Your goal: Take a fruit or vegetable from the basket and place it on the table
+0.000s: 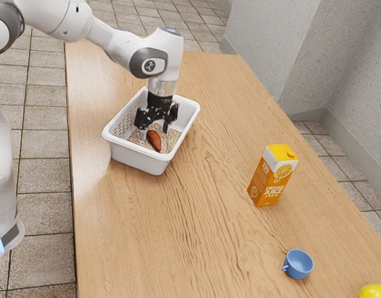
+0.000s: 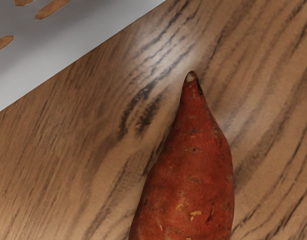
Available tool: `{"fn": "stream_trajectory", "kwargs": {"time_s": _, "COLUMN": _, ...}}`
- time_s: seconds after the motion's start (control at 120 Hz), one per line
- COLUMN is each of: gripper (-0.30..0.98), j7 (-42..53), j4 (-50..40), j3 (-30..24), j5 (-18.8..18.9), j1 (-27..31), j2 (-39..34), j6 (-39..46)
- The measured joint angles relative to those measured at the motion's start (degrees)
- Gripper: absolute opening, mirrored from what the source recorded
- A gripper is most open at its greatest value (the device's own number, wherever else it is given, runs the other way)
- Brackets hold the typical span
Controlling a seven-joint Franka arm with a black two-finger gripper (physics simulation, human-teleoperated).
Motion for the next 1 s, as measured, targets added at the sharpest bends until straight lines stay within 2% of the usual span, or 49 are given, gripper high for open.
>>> {"fn": "stream_trajectory", "kwargs": {"time_s": 0.717, "gripper": 0.68, "j7": 4.98, "j4": 0.91, "j3": -0.09, "j5": -0.51, "j1": 0.06, "j2": 5.03, "j6": 3.55}}
{"fn": "stream_trajectory", "kwargs": {"time_s": 0.783, "gripper": 0.63, "j7": 5.19, "j4": 0.92, "j3": -0.1, "j5": -0.55, "j1": 0.09, "j2": 5.06, "j6": 3.62}}
{"fn": "stream_trajectory", "kwargs": {"time_s": 0.85, "gripper": 0.52, "j7": 5.27, "j4": 0.93, "j3": -0.09, "j5": -0.7, "j1": 0.14, "j2": 5.09, "j6": 3.57}}
{"fn": "stream_trajectory", "kwargs": {"time_s": 0.967, "gripper": 0.48, "j7": 5.08, "j4": 0.93, "j3": -0.1, "j5": -0.84, "j1": 0.12, "j2": 5.0, "j6": 3.35}}
{"fn": "stream_trajectory", "kwargs": {"time_s": 1.0, "gripper": 0.44, "j7": 5.01, "j4": 0.93, "j3": -0.09, "j5": -0.85, "j1": -0.03, "j2": 4.85, "j6": 3.27}}
